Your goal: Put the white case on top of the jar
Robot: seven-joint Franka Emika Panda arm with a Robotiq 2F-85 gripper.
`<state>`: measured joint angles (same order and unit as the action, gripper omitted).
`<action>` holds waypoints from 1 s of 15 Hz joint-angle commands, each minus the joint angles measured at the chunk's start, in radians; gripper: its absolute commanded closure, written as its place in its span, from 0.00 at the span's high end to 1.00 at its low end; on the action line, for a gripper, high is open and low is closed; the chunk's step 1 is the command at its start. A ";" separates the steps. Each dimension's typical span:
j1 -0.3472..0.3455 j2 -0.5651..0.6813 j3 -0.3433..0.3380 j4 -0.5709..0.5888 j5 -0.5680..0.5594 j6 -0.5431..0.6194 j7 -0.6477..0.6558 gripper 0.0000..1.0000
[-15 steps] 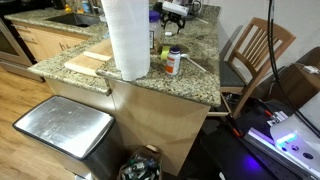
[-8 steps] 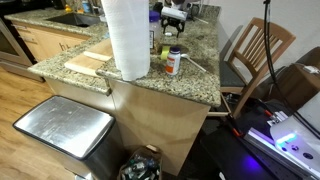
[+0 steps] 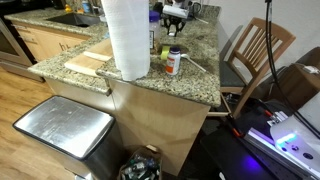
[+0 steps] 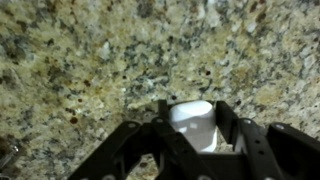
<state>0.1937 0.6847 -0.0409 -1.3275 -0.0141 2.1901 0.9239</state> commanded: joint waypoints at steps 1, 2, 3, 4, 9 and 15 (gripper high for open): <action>0.002 -0.007 -0.010 -0.022 -0.006 0.007 -0.002 0.20; -0.004 -0.011 -0.005 -0.022 0.003 -0.003 -0.009 0.20; -0.009 -0.021 -0.002 -0.025 0.009 -0.011 -0.017 0.20; -0.018 -0.034 0.009 -0.029 0.024 -0.023 -0.034 0.20; -0.038 -0.212 0.031 -0.107 0.039 -0.093 -0.151 0.20; -0.074 -0.493 0.094 -0.263 0.185 -0.278 -0.466 0.20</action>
<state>0.1472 0.3524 0.0149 -1.4320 0.1091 1.9508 0.5941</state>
